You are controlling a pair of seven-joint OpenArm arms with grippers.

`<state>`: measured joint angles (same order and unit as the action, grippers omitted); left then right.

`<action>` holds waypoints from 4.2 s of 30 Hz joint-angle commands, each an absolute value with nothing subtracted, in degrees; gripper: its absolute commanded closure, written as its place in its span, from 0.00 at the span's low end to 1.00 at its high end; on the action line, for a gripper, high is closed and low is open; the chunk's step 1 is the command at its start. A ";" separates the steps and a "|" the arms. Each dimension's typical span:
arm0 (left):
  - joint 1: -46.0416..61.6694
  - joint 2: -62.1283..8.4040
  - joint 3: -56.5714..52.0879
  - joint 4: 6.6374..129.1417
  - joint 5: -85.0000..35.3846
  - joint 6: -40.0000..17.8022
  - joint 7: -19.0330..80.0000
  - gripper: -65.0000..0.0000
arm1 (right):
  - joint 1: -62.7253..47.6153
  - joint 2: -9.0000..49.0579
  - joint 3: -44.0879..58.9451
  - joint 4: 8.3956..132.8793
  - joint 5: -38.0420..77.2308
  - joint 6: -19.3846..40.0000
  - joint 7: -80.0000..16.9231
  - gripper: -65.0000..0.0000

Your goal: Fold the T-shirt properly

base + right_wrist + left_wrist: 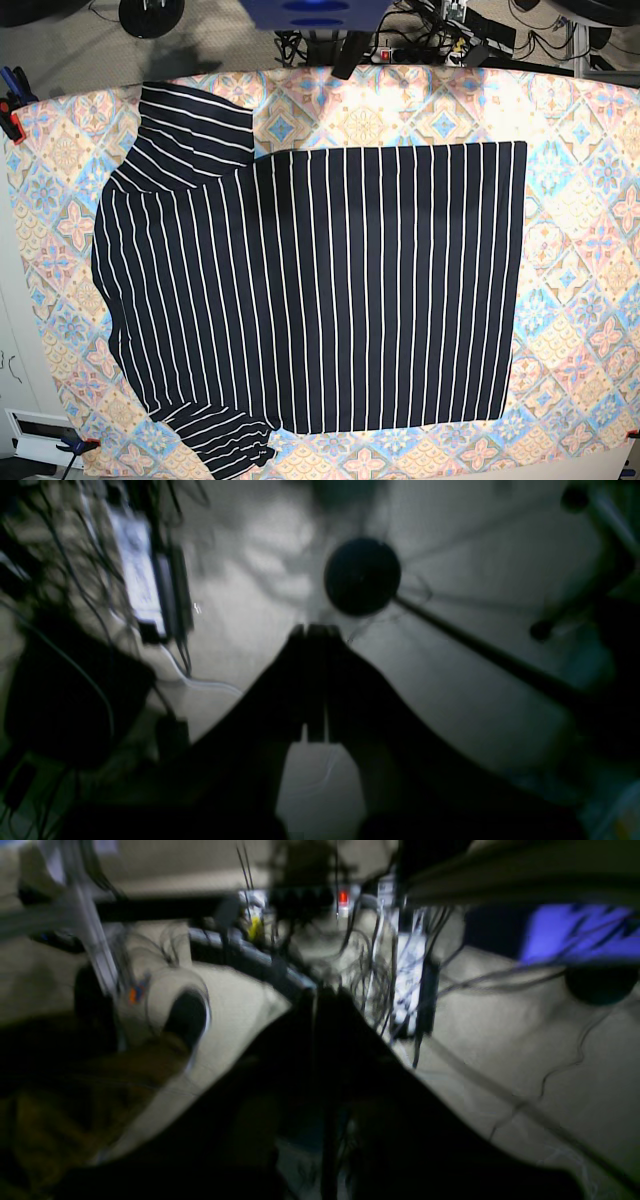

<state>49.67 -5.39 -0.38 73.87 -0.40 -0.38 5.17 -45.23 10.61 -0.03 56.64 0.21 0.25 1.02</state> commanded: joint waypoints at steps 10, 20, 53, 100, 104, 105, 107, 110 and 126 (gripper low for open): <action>60.44 -5.32 -0.13 97.36 -0.40 -0.13 4.97 1.00 | -56.57 11.47 9.10 77.93 0.22 -0.04 1.10 1.00; 60.26 -5.67 -0.48 113.63 -10.15 -0.13 16.40 1.00 | -60.26 11.47 13.14 94.02 0.13 -0.04 0.75 1.00; 31.52 -5.58 -28.97 98.68 -57.54 -0.13 45.14 0.87 | -54.90 11.38 12.62 108.00 0.04 -0.04 -17.10 1.00; 18.86 -5.67 -28.79 74.42 -64.13 -0.13 46.37 1.00 | -52.44 11.30 9.98 108.00 0.13 -0.04 -21.32 0.99; 19.03 -5.76 -28.79 74.42 -64.13 -0.13 46.37 1.00 | -50.59 11.30 7.52 108.00 0.22 -0.04 -21.41 0.88; 19.12 -5.76 -28.79 74.42 -64.13 -0.13 46.37 1.00 | -49.89 11.30 7.16 107.82 0.22 -0.04 -21.41 0.84; 19.30 -5.76 -28.79 74.42 -64.13 -0.13 46.37 1.00 | -48.40 11.30 6.73 107.74 0.31 -0.04 -21.41 0.77; 20.00 -5.85 -28.79 74.42 -64.13 -0.13 46.37 1.00 | -46.99 11.30 6.55 107.47 0.40 -0.04 -21.49 0.70; 20.18 -5.93 -28.79 74.42 -63.87 -0.13 46.37 1.00 | -40.57 11.38 0.84 107.47 0.57 -0.04 -34.42 0.39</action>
<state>19.38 -5.87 -29.10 74.61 -66.46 -1.93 44.31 -40.23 10.81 0.69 106.76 0.49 0.19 -35.73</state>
